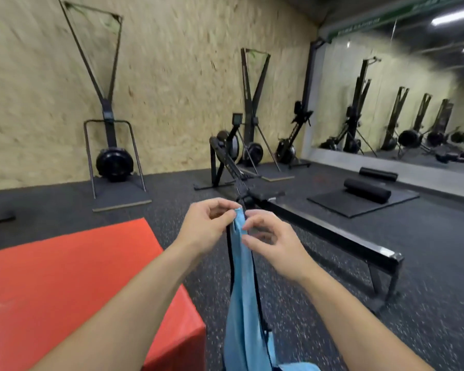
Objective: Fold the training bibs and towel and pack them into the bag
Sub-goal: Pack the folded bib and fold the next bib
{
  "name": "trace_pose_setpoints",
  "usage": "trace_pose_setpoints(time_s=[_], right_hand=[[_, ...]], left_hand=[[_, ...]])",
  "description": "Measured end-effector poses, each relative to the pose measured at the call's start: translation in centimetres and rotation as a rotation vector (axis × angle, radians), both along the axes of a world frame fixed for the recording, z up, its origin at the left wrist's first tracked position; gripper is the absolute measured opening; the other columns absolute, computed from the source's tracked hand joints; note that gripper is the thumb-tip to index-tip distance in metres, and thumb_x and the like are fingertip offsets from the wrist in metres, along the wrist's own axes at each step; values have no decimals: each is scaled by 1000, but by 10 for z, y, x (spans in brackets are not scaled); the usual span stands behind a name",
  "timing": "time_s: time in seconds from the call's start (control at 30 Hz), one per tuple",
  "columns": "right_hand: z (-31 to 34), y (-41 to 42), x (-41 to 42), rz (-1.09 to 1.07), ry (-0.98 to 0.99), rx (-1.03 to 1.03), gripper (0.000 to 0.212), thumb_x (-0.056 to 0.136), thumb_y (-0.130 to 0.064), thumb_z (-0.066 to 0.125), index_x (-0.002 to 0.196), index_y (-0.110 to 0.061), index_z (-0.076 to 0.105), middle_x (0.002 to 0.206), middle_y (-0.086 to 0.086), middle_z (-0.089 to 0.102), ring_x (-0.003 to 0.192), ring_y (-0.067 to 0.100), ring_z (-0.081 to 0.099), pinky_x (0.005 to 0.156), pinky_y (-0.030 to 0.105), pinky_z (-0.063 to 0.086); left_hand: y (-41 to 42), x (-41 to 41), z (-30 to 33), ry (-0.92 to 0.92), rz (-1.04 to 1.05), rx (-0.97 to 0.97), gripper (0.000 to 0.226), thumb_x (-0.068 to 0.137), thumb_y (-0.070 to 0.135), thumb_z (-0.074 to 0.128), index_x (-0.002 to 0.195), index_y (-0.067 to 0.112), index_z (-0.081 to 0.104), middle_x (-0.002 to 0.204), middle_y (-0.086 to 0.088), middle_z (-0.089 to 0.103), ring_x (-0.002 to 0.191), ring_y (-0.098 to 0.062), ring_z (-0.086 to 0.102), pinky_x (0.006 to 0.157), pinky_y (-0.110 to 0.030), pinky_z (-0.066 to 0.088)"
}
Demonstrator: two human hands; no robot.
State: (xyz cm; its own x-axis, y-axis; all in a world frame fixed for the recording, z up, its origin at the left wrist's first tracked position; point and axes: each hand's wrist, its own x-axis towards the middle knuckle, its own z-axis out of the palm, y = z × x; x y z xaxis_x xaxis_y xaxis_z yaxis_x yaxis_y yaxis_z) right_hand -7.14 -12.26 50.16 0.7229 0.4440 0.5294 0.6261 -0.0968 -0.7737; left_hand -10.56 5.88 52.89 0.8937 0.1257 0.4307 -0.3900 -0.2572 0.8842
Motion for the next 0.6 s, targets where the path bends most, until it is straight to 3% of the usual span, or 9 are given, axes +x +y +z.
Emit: trace_pose_setpoints(time_s=[0.07, 0.17, 0.23, 0.43, 0.6], right_hand=[[36, 16, -3, 62, 76, 56, 14, 90, -21, 74, 103, -23, 69, 119, -10, 67, 114, 8, 64, 99, 30, 49], [90, 42, -11, 164, 204, 180, 37, 87, -17, 77, 118, -19, 58, 110, 3, 74, 105, 19, 70, 96, 34, 54], [125, 59, -15, 191, 181, 182, 46, 85, -12, 78, 125, -19, 57, 105, 8, 76, 101, 22, 72, 92, 36, 56], [222, 108, -40, 346, 17, 162, 23, 90, -7, 72, 108, -2, 61, 103, 12, 70, 92, 20, 68, 87, 34, 56], [275, 139, -71, 535, -14, 70, 23, 92, -5, 69, 97, -14, 48, 100, 12, 67, 90, 25, 62, 83, 41, 50]], left_hand=[[14, -9, 38, -63, 29, 73, 16, 94, 2, 64, 94, 13, 75, 89, -1, 78, 78, -5, 68, 71, -20, 53], [35, -27, 91, -138, 57, 161, 15, 94, 4, 65, 95, 15, 75, 94, -7, 77, 81, -9, 68, 78, -29, 55], [50, -40, 122, -191, 105, 208, 16, 94, 2, 65, 95, 15, 74, 94, -10, 76, 79, -7, 67, 78, -27, 55], [99, -88, 197, -326, 249, 244, 15, 92, 6, 69, 93, 20, 74, 91, 0, 77, 84, -10, 70, 79, -24, 53], [129, -139, 242, -384, 345, 255, 14, 95, 7, 64, 98, 17, 74, 96, 1, 77, 92, -12, 71, 81, -22, 52]])
